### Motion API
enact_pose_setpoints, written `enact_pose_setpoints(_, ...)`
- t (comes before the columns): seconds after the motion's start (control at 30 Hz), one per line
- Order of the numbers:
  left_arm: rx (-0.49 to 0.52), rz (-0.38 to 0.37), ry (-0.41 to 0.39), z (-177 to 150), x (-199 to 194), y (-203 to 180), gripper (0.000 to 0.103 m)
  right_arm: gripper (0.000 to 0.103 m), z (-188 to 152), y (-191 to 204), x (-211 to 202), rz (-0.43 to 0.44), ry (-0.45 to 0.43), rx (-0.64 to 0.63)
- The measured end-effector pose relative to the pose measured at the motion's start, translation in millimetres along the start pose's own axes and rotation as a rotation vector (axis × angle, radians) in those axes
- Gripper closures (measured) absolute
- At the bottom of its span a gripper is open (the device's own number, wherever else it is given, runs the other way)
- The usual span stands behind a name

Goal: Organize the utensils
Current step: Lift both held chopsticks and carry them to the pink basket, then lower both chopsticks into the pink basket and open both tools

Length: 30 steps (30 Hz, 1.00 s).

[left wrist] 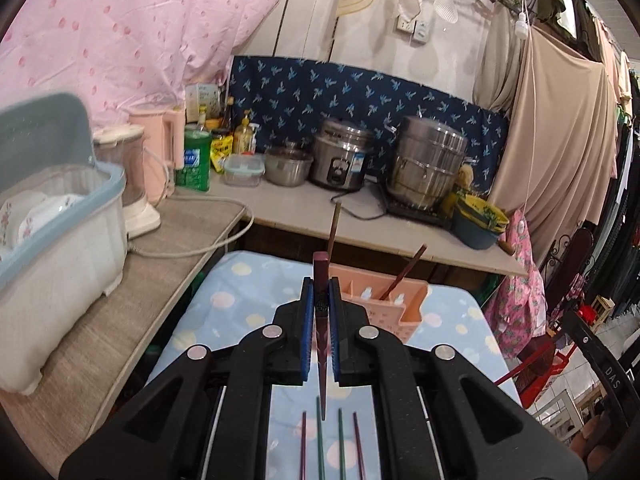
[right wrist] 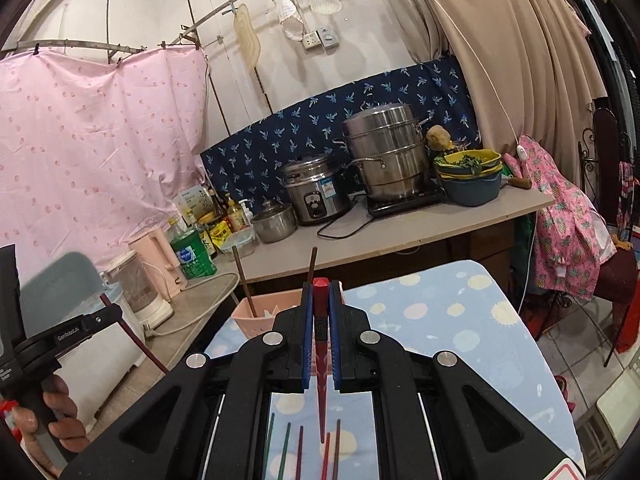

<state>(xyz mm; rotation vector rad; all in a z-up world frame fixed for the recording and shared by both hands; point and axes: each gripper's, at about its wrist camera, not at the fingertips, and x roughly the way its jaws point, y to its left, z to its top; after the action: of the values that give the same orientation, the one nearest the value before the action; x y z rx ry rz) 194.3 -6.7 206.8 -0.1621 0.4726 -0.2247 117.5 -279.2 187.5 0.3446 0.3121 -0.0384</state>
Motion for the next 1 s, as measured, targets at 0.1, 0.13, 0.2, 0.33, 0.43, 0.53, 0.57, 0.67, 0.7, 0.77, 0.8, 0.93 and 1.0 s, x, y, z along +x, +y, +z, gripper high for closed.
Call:
enact_pose_setpoints(0.1,0.007,-0.011,-0.044,22,3,-10,0.096,0.096,21,5,14,0.029,-0.034,0.01)
enact_pose_setpoints(0.13,0.009,-0.014,-0.057,29,4,-14,0.096,0.096,29,7,19,0.036,-0.049,0.01)
enact_pose_setpoints(0.2,0.01,-0.02,-0.088,43,6,-20,0.096,0.096,42,12,26,0.038,-0.076,0.008)
enact_pose_setpoints(0.33,0.01,-0.03,-0.153,74,17,-30,0.096,0.096,70,21,43,0.064,-0.137,0.012)
enact_pose_setpoints(0.43,0.008,-0.024,-0.191,90,32,-35,0.096,0.096,86,26,59,0.07,-0.162,0.017)
enact_pose_setpoints(0.53,0.008,-0.015,-0.194,97,51,-38,0.096,0.096,93,27,80,0.062,-0.16,0.02)
enact_pose_setpoints(0.57,0.006,-0.014,-0.189,98,58,-37,0.096,0.096,93,27,89,0.061,-0.152,0.024)
enact_pose_setpoints(0.67,0.008,-0.004,-0.152,94,84,-35,0.096,0.096,87,23,110,0.053,-0.122,0.031)
enact_pose_setpoints(0.7,0.01,-0.003,-0.143,92,91,-34,0.096,0.096,84,21,118,0.05,-0.107,0.032)
enact_pose_setpoints(0.77,0.014,-0.003,-0.126,86,102,-34,0.096,0.096,78,17,130,0.051,-0.082,0.038)
enact_pose_setpoints(0.8,0.017,-0.004,-0.119,83,107,-34,0.096,0.096,74,15,137,0.05,-0.065,0.043)
enact_pose_setpoints(0.93,0.024,0.003,-0.082,70,126,-33,0.096,0.096,61,10,154,0.034,-0.024,0.044)
enact_pose_setpoints(1.0,0.023,-0.001,-0.059,64,134,-30,0.096,0.096,54,8,160,0.028,0.003,0.038)
